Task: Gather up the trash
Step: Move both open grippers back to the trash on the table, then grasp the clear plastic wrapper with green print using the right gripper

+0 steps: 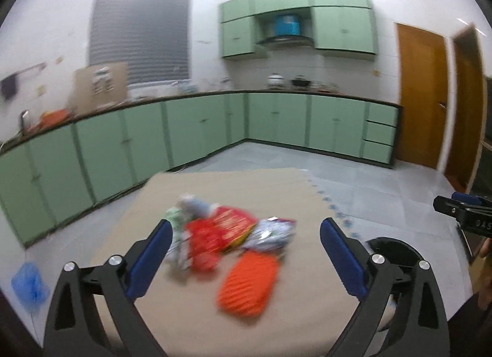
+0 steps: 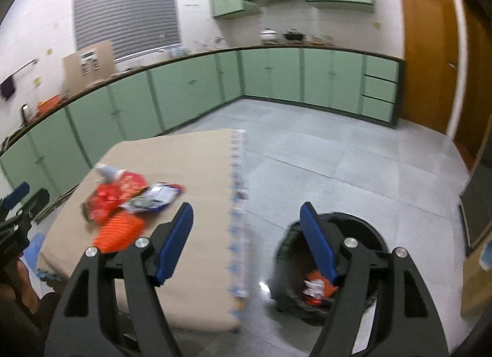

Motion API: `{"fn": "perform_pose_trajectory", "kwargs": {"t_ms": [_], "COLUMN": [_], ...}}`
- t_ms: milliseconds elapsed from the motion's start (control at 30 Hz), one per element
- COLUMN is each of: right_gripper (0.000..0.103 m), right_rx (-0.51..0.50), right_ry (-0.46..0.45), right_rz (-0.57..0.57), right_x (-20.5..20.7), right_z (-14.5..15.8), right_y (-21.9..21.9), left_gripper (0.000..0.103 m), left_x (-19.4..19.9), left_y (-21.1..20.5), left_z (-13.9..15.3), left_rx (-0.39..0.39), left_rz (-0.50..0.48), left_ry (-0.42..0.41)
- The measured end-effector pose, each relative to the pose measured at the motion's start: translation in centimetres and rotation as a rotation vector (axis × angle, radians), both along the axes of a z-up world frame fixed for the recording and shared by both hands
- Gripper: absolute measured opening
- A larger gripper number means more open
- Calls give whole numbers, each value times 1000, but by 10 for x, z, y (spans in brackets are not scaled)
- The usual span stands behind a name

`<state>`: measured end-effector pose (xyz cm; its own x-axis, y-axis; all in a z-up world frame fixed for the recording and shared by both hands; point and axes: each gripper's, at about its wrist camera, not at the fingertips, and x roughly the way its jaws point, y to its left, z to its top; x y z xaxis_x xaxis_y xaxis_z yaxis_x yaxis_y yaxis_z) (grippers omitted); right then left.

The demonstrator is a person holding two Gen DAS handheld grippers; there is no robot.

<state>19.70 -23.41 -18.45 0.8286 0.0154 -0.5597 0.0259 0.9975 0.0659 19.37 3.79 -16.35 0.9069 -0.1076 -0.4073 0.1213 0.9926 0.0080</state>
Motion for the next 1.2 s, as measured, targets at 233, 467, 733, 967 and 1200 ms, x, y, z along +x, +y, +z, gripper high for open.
{"fn": "perform_pose_trajectory", "kwargs": {"t_ms": [233,467,733,967,1200], "right_gripper": [67,63,63,51,11], "right_rx": [-10,-1,-1,2,50], "right_ry": [27,44,120,216,241], "right_rz": [119,142,165,148,199], "right_x": [31,62,102,145,147], "right_z": [-8,-25,-68,-112,-115], "right_y": [73,113,146,158,155], "left_gripper": [95,95,95,95,95], "left_x": [-17,3,27,40,51], "left_y": [49,64,83,87,87], "left_z": [-11,-22,-43,-58,-70], "left_rx": [-6,1,-3,8,1], "left_rz": [87,86,99,85,84], "left_ry": [-17,-26,-3,17,40]}}
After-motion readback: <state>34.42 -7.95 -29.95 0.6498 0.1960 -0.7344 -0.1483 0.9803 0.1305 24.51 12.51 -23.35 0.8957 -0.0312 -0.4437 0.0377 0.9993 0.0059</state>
